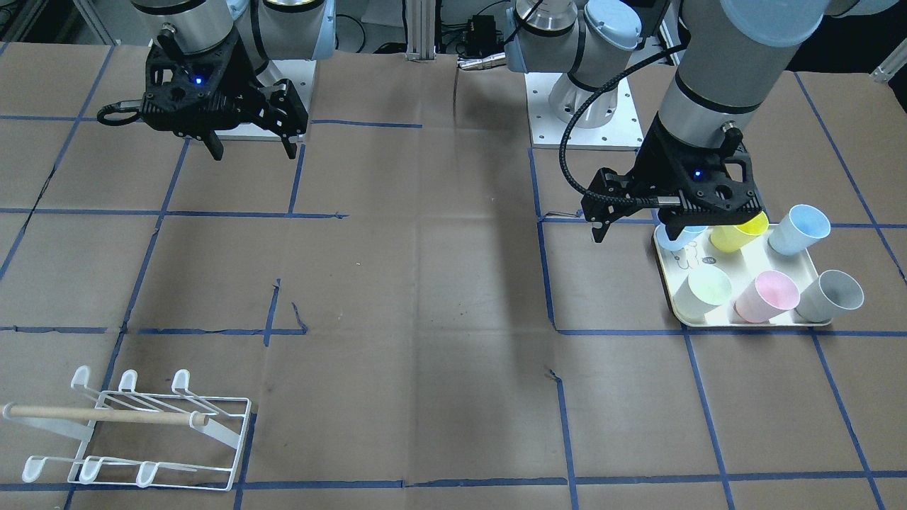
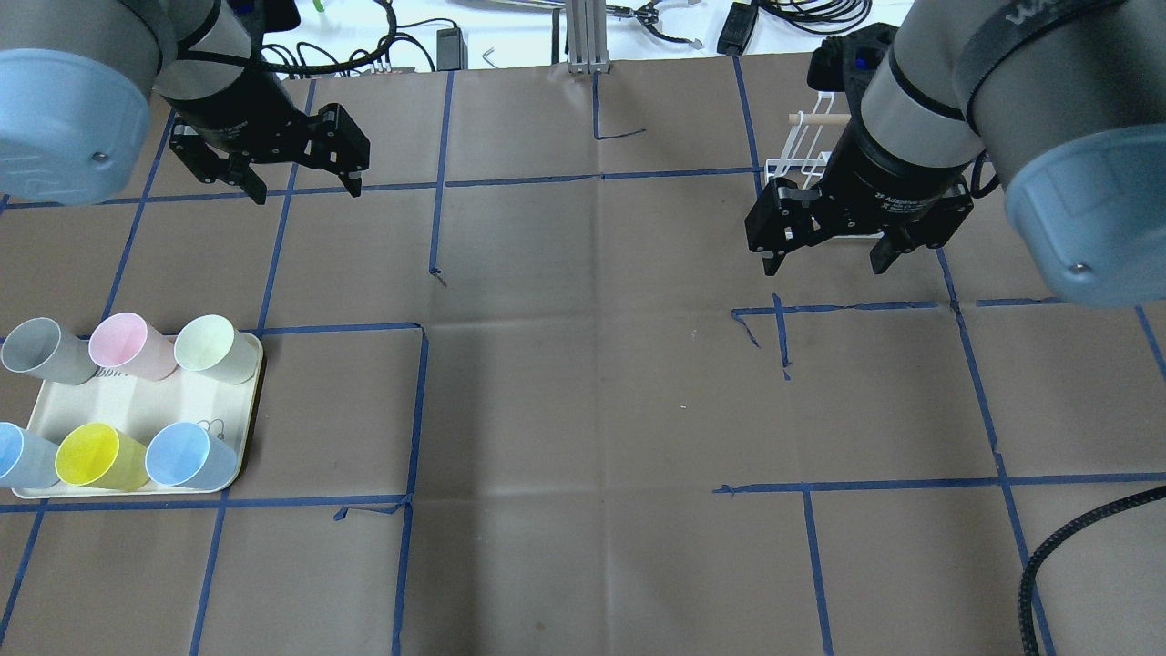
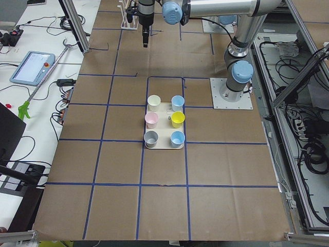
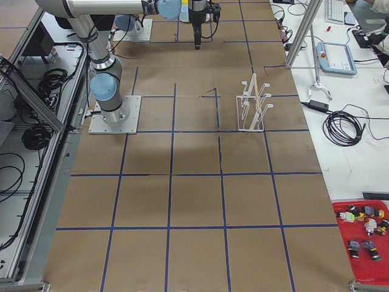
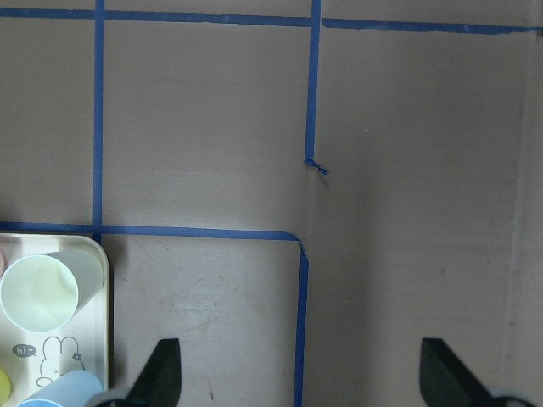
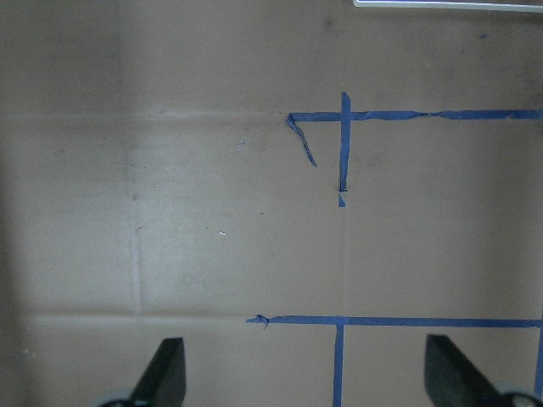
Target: Transfer IKEA cup to right arm and place on rack
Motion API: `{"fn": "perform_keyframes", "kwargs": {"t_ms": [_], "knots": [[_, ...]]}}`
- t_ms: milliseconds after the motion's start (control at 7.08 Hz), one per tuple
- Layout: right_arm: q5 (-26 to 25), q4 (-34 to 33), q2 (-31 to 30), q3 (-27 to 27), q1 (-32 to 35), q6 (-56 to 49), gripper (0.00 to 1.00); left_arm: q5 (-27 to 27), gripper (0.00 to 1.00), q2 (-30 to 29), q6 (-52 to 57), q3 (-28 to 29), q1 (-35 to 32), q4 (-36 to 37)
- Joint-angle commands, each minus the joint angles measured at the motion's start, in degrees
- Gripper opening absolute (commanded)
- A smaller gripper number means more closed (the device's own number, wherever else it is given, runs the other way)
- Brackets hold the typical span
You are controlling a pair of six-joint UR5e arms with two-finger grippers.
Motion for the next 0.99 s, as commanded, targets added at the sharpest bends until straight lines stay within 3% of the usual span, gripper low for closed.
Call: {"fn": "perform_keyframes", "kwargs": {"t_ms": [0, 848], "knots": [[-0.26, 0.09, 0.29, 0.21, 0.0, -0.07, 1.0, 0.07, 1.0, 0.04, 0.0, 0.02, 0.0, 0.01], [0.09, 0.09, 2.23, -0.49, -0.18, -0.07, 1.0, 0.07, 1.0, 0.48, 0.0, -0.51, 0.0, 0.01]]}}
